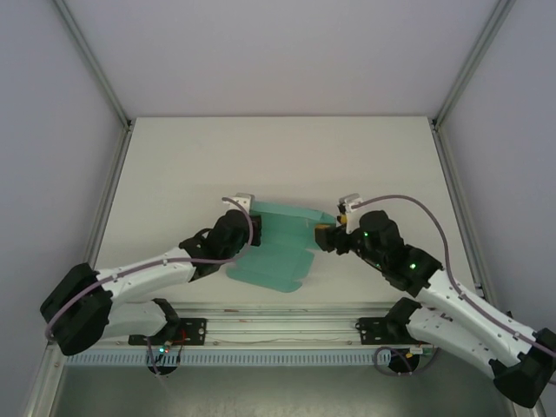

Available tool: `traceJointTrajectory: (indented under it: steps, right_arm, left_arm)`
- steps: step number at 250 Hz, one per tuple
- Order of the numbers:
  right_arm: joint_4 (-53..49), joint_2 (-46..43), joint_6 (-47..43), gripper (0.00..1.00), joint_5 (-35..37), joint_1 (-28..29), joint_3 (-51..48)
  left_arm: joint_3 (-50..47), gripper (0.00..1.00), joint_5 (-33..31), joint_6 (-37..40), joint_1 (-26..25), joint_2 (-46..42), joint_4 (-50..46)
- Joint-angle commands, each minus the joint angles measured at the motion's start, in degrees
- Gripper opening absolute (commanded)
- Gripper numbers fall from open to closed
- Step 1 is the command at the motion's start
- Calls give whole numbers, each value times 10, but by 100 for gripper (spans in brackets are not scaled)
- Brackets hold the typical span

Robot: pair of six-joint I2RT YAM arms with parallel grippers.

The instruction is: Assemble paper box

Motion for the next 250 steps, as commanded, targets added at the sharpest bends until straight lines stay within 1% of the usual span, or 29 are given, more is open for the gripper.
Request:
traceJointTrajectory:
  steps: [1,22,35,39,57,70,87,90,112,130,155,180,207,241,250]
  right_arm:
    - [-9,27,-34,59,-37,-1,31]
    - [-15,53,-49,39,-29,-1,50]
    - [-12,65,-53,22,-26,-1,54]
    - [-11,67,-54,18,-26,-1,55]
    - [-14,77,-57,6,-30,-1,60]
    - [-15,79,-55,0,-28,-1,62]
    - [-18,79,-50,0,-23,-1,63]
    - [-18,79,-48,0,-21,0,63]
    - [-22,78,-40,0,-15,-1,64]
    - [-28,77,-34,0,-1,-1,66]
    - [-41,77,-35,0,28,-1,73]
    - [-47,80,-39,0,33,-1,81]
    - [-41,91,-40,0,31,-1,86]
    - [-33,103,-34,0,49,-1,96]
    - [-31,103,-31,0,53,-1,99]
  left_arm:
    - [13,0,16,-26,7,-26,-61]
    - [24,0,22,-24,7,-17,-72]
    - [36,0,22,-24,7,-3,-81]
    - [40,0,19,-26,7,2,-83]
    - [62,0,-9,-32,7,28,-104]
    - [84,0,-43,-40,7,50,-129]
    - [118,0,-101,-49,7,86,-167]
    - [125,0,-114,-64,7,93,-176]
    - [181,0,-187,-96,9,151,-242]
    - [221,0,-226,-125,15,194,-287]
    - [246,0,-247,-140,27,236,-303]
    - [266,0,-251,-171,50,266,-337]
    - [282,0,-267,-157,55,286,-349]
    - [306,0,-315,-145,53,305,-382]
    - [307,0,-317,-138,53,305,-384]
